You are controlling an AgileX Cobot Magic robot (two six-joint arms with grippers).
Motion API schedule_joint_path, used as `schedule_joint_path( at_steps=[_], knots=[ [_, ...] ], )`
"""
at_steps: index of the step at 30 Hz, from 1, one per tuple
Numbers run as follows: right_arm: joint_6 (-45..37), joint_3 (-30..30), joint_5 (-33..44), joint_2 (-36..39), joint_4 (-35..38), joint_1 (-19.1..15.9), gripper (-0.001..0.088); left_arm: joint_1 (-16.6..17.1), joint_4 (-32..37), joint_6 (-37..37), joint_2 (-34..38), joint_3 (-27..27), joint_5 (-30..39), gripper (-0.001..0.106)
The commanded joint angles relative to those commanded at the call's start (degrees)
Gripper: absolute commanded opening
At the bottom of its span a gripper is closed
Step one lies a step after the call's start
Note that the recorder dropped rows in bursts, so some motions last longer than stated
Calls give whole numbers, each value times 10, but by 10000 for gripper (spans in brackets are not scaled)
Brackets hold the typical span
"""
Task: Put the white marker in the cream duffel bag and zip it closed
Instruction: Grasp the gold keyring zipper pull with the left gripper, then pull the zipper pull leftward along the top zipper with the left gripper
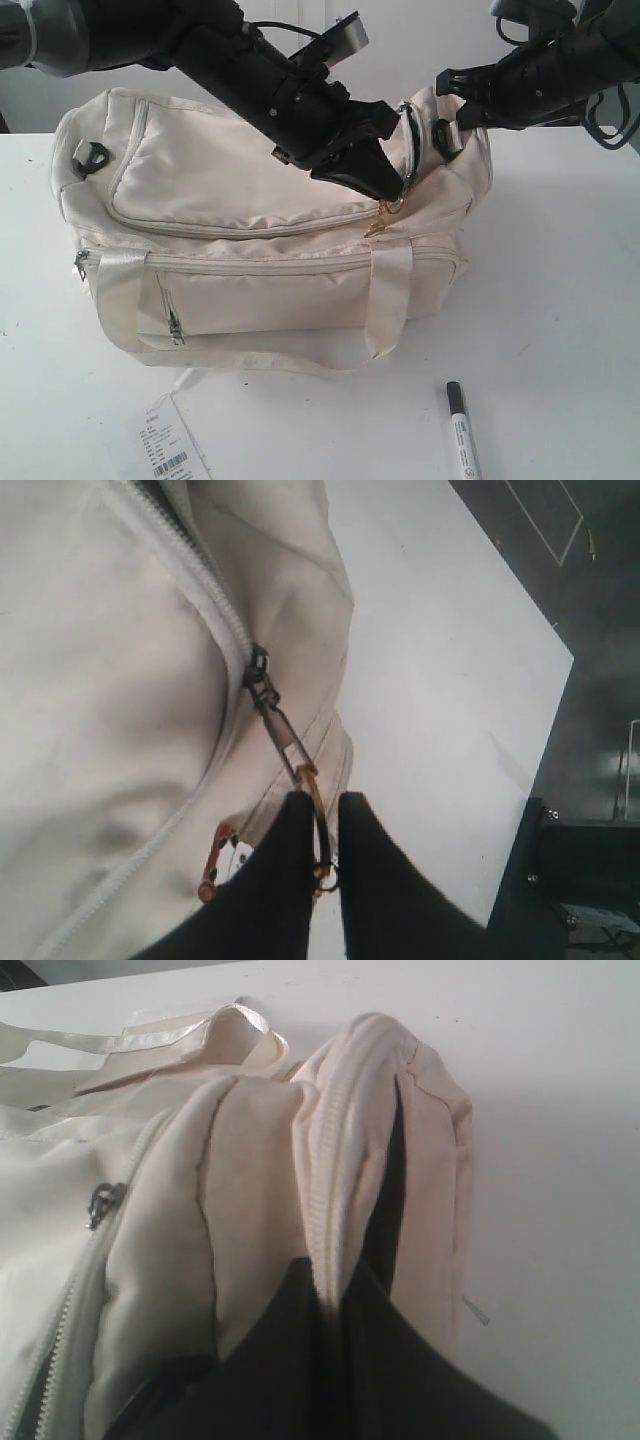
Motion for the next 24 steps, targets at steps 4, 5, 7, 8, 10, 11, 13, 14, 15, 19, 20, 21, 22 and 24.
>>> schedule_joint_path(
  at_steps=[4, 5, 7, 8, 10, 11, 13, 14, 15, 19, 20, 21, 22, 24],
  knots=[
    [0, 0, 0, 0, 0, 0, 0, 0, 15, -3, 0, 0, 7, 0],
    [0, 0, 0, 0, 0, 0, 0, 0, 16, -3, -1, 0, 8, 0],
    [0, 0, 0, 0, 0, 0, 0, 0, 16, -3, -1, 0, 13, 0],
    [0, 0, 0, 0, 0, 0, 0, 0, 17, -3, -1, 0, 14, 0],
    [0, 0, 0, 0, 0, 0, 0, 0, 21, -3, -1, 0, 17, 0],
    [0, 0, 0, 0, 0, 0, 0, 0, 22, -3, -1, 0, 19, 0],
    [0, 0, 0, 0, 0, 0, 0, 0, 34, -4, -1, 0, 24, 0],
    [0, 0, 0, 0, 0, 0, 0, 0, 39, -9, -1, 0, 28, 0],
    [0, 0, 0, 0, 0, 0, 0, 0, 52, -12, -1, 0, 35, 0],
    [0, 0, 0, 0, 0, 0, 0, 0, 69, -14, -13, 0, 40, 0],
    [0, 0, 0, 0, 0, 0, 0, 0, 73, -14, -18, 0, 43, 0],
    [0, 0, 0, 0, 0, 0, 0, 0, 75, -14, -20, 0, 46, 0],
    [0, 0, 0, 0, 0, 0, 0, 0, 76, -16, -23, 0, 49, 0],
    [0, 0, 0, 0, 0, 0, 0, 0, 82, -19, -23, 1, 51, 0]
  ],
)
